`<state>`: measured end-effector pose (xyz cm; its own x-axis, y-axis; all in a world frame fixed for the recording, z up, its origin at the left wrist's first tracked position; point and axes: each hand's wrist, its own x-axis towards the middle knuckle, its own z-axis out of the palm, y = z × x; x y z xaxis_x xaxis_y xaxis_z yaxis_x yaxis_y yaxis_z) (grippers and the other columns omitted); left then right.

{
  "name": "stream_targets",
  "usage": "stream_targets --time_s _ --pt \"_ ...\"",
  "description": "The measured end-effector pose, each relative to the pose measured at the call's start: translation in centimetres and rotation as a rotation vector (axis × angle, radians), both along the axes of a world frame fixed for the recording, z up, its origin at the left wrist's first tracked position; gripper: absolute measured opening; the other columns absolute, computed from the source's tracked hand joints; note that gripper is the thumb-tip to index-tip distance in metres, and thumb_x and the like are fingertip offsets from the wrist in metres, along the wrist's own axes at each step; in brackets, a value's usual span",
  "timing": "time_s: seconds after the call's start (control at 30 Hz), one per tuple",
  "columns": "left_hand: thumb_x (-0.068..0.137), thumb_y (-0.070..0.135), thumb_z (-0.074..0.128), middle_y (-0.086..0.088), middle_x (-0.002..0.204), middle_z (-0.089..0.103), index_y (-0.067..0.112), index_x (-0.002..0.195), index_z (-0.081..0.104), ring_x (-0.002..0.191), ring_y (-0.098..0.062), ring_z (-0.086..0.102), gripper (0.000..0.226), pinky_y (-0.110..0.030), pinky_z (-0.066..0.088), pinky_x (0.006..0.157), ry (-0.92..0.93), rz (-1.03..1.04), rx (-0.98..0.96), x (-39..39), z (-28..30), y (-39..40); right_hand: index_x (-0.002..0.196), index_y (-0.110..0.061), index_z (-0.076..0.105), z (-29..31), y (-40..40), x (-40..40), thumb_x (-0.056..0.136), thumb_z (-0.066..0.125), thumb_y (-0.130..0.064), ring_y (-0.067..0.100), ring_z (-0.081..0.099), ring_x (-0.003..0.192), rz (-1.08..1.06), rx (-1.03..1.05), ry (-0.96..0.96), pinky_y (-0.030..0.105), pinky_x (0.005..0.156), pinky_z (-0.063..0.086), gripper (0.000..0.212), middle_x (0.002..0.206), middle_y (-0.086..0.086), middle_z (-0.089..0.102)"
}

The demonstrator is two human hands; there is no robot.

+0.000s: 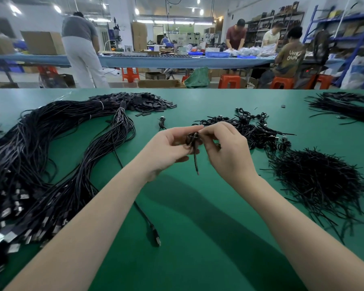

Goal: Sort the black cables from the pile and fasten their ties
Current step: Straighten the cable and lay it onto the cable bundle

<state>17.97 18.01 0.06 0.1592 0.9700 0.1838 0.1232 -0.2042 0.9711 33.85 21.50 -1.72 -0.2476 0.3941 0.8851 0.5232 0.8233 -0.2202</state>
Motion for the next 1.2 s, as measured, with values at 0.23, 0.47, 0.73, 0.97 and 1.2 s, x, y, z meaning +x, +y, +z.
stream_targets --time_s 0.23,0.47,0.73,0.97,1.2 --pt "0.091 0.023 0.064 0.008 0.073 0.071 0.019 0.091 0.070 0.064 -0.003 0.062 0.007 -0.017 0.045 0.059 -0.051 0.190 0.068 0.3 -0.4 0.1 0.086 0.004 0.066 -0.1 -0.2 -0.3 0.087 0.063 0.001 0.031 0.061 0.078 0.007 0.004 0.009 0.037 0.071 0.049 0.005 0.080 0.012 0.065" --pt "0.074 0.015 0.067 0.003 0.056 0.062 0.013 0.076 0.065 0.041 -0.002 0.057 0.004 -0.013 0.038 0.032 -0.544 -0.021 -0.673 -0.3 0.9 -0.2 0.085 0.005 0.068 -1.3 0.3 0.3 0.082 0.063 0.009 0.032 0.063 0.071 0.005 0.418 -0.205 0.039 0.068 0.053 0.007 0.080 0.015 0.065" --pt "0.082 0.016 0.056 -0.002 0.075 0.071 0.014 0.101 0.063 0.060 -0.011 0.068 0.020 -0.017 0.050 0.047 -0.583 -0.117 -0.492 -0.4 0.2 0.0 0.087 0.006 0.069 -1.6 1.1 0.6 0.086 0.058 0.003 0.030 0.061 0.077 -0.021 0.271 -0.099 0.037 0.073 0.049 0.011 0.082 0.016 0.066" --pt "0.093 0.017 0.052 0.005 0.098 0.071 0.025 0.123 0.061 0.087 -0.012 0.067 0.032 -0.018 0.049 0.071 0.581 0.386 -0.115 -4.6 -0.4 1.1 0.094 0.004 0.069 1.0 4.3 2.7 0.090 0.061 -0.002 0.033 0.064 0.078 -0.252 0.087 -0.221 0.041 0.071 0.054 0.011 0.087 0.017 0.069" --pt "0.093 0.034 0.053 -0.013 0.126 0.051 0.013 0.117 0.053 0.107 -0.032 0.053 0.032 -0.045 0.047 0.094 1.413 0.701 -0.535 -15.1 -2.5 -0.1 0.129 -0.006 0.050 1.6 5.8 1.6 0.090 0.051 -0.007 0.030 0.057 0.100 -0.581 -0.626 -0.636 0.040 0.085 0.052 0.040 0.119 0.017 0.057"
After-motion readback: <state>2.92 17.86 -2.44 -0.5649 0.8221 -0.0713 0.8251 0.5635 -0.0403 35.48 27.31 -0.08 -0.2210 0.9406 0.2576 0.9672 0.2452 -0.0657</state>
